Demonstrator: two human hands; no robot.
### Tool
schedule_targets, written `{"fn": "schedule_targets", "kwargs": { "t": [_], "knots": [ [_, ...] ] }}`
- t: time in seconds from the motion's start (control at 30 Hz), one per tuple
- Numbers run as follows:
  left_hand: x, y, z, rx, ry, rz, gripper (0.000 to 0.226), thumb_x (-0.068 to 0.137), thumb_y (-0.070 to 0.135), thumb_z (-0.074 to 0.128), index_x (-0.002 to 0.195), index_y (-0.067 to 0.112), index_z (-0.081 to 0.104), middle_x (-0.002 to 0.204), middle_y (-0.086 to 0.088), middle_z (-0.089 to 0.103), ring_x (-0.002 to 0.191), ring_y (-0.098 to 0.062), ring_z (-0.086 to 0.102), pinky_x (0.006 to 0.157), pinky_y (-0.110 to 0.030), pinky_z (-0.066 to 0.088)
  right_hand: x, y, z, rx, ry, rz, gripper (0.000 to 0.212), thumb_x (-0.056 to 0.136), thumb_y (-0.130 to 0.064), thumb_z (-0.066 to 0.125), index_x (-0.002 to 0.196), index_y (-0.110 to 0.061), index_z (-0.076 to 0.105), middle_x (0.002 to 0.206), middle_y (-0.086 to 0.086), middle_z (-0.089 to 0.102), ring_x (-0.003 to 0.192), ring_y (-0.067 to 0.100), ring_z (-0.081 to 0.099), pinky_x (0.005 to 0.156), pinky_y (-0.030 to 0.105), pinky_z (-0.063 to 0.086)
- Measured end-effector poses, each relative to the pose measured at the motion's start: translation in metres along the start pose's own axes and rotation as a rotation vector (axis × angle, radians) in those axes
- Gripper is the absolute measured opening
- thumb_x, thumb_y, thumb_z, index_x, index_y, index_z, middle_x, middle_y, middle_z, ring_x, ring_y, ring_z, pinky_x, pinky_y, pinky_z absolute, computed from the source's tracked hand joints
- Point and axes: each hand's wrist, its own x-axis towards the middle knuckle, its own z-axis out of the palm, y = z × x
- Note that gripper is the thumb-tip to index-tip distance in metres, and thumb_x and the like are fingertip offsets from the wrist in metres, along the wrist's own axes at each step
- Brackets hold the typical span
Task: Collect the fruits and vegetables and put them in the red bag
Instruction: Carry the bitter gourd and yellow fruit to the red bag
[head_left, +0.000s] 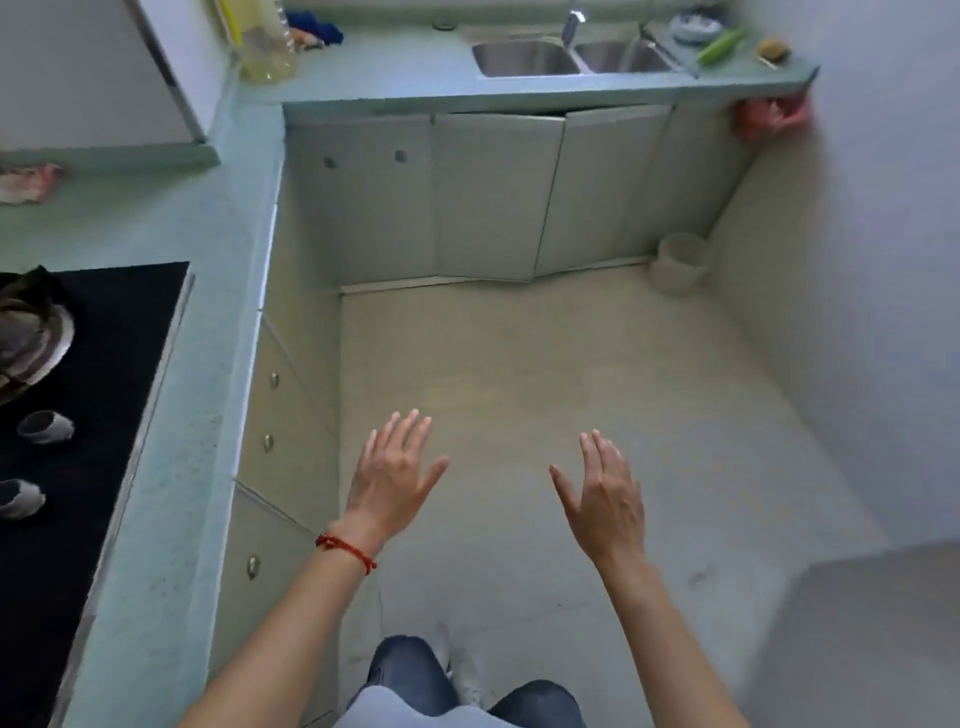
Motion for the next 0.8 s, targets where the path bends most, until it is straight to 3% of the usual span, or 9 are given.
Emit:
{"fn": "schedule_targets", "kwargs": {
  "t": [0.17,0.4,0.8],
  "knots": [
    [0.037,0.025,0.013,0.051,-0.104,0.191,0.096,0.081,0.070,-0.004,0.131,0.005,0.046,0.138,-0.017,0.048,0.131,-0.037,0.039,0.105,-0.053,0.033,-0.014,0.035,-0.008,-0.023,0.088,0.209,0.072,0.089,-0.057,0.025,0.120,0.000,0.056,0.124,0.020,0.060,0.113,0.036,0.058,0.089,0.047,0.049],
    [0.071,0.058,0.030,0.063,-0.146,0.348,0.096,0.080,0.071,-0.004,0.131,0.006,0.046,0.139,-0.018,0.047,0.132,-0.037,0.038,0.106,-0.052,0.031,-0.036,0.063,-0.015,-0.011,0.199,0.429,0.076,0.083,-0.056,0.024,0.131,-0.002,0.046,0.138,0.019,0.048,0.130,0.034,0.043,0.104,0.044,0.036],
    [0.106,0.145,0.050,0.037,-0.135,0.447,0.095,0.080,0.071,-0.002,0.131,0.006,0.046,0.139,-0.018,0.046,0.132,-0.037,0.038,0.106,-0.052,0.031,-0.017,0.129,-0.045,-0.002,0.199,0.489,0.083,0.079,-0.060,0.016,0.137,-0.005,0.040,0.146,0.015,0.039,0.136,0.030,0.034,0.109,0.040,0.029]
  ]
}}
